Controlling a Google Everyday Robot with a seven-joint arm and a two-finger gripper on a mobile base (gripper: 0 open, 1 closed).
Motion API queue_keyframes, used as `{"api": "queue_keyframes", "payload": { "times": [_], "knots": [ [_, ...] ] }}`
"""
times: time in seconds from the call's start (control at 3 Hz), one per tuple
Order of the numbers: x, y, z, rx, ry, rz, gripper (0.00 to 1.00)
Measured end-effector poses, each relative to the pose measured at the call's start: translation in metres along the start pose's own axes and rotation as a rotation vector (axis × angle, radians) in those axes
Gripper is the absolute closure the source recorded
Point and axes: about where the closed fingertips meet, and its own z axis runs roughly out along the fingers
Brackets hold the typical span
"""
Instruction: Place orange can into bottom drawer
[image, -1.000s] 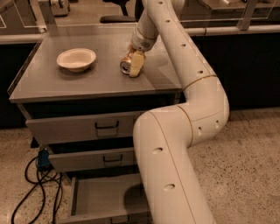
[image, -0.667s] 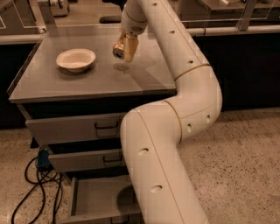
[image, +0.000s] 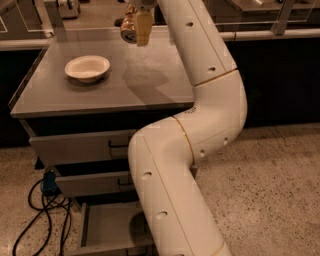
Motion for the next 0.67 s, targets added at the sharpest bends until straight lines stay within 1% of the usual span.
{"api": "queue_keyframes", "payload": {
  "times": [0.33, 0.67],
  "knots": [
    [-0.0141, -0.0158, -0.0212, 0.090, -0.024, -0.023, 1.00],
    [-0.0152, -0.0109, -0.0257, 0.040, -0.005, 0.027, 1.00]
  ]
}}
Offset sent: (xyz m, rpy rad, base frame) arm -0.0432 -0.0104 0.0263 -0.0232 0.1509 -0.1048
